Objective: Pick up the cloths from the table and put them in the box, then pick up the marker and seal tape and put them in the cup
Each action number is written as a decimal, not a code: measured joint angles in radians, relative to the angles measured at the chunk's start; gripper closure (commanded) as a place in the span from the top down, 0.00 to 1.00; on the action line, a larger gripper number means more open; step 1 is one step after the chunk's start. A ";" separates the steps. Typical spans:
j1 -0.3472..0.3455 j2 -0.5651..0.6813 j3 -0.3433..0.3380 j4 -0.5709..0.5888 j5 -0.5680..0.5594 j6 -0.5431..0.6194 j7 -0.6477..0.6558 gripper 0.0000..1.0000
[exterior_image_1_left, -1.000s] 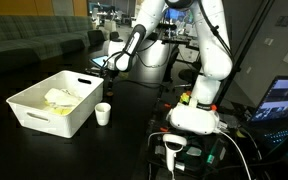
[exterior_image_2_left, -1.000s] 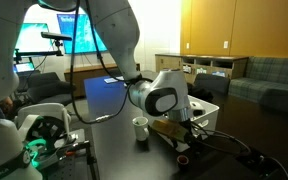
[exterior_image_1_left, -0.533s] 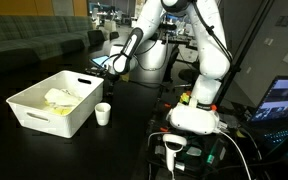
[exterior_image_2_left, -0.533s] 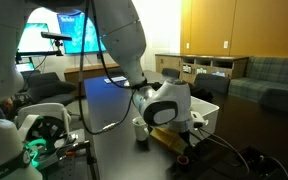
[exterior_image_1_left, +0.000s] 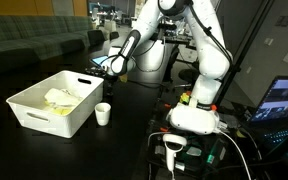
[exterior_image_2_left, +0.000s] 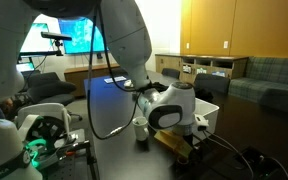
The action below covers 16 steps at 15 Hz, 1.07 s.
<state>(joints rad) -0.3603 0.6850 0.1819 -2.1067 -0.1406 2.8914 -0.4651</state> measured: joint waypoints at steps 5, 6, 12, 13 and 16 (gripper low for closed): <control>0.000 0.022 0.005 0.032 0.000 -0.051 -0.011 1.00; 0.000 0.026 0.006 0.037 0.000 -0.060 -0.013 1.00; 0.001 0.038 0.007 0.059 0.000 -0.105 -0.026 1.00; 0.001 0.038 0.007 0.061 0.000 -0.114 -0.027 1.00; 0.003 0.038 0.005 0.066 0.000 -0.132 -0.028 1.00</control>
<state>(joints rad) -0.3574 0.7227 0.1873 -2.0408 -0.1404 2.7597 -0.4935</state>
